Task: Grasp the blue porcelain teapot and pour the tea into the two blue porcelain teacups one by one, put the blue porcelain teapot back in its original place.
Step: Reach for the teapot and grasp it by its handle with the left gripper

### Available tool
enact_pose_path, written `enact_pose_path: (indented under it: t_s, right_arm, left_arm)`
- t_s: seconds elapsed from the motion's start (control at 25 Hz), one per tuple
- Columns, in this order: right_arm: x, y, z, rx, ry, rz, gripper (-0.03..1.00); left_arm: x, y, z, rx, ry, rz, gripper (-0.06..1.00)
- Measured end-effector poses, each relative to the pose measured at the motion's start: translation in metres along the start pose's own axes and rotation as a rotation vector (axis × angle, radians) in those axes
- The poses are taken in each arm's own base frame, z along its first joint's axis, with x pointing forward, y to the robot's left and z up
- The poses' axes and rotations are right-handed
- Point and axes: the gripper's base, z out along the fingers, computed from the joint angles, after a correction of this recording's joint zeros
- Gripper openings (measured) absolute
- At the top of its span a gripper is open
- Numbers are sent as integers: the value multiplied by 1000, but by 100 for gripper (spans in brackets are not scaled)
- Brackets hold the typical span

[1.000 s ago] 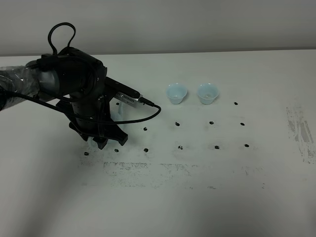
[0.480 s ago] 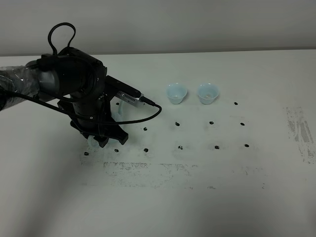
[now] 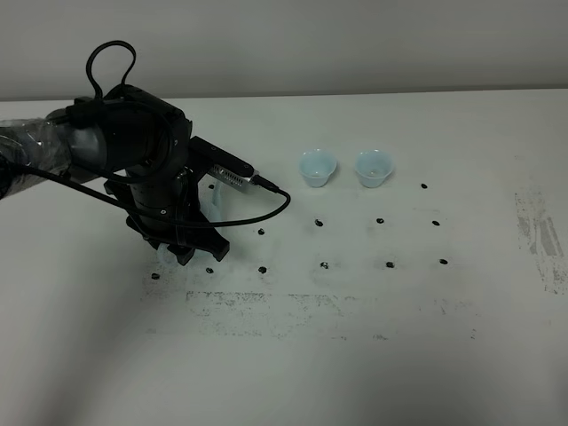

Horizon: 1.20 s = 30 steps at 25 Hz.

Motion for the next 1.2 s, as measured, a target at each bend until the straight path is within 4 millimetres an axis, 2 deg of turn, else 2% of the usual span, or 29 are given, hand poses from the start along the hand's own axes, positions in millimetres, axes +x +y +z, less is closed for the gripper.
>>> enact_pose_path:
  t_s: [1.2]
  right_arm:
    - [0, 0, 0, 0, 0, 0, 56]
  left_arm:
    - [-1, 1, 0, 3, -17, -3, 42]
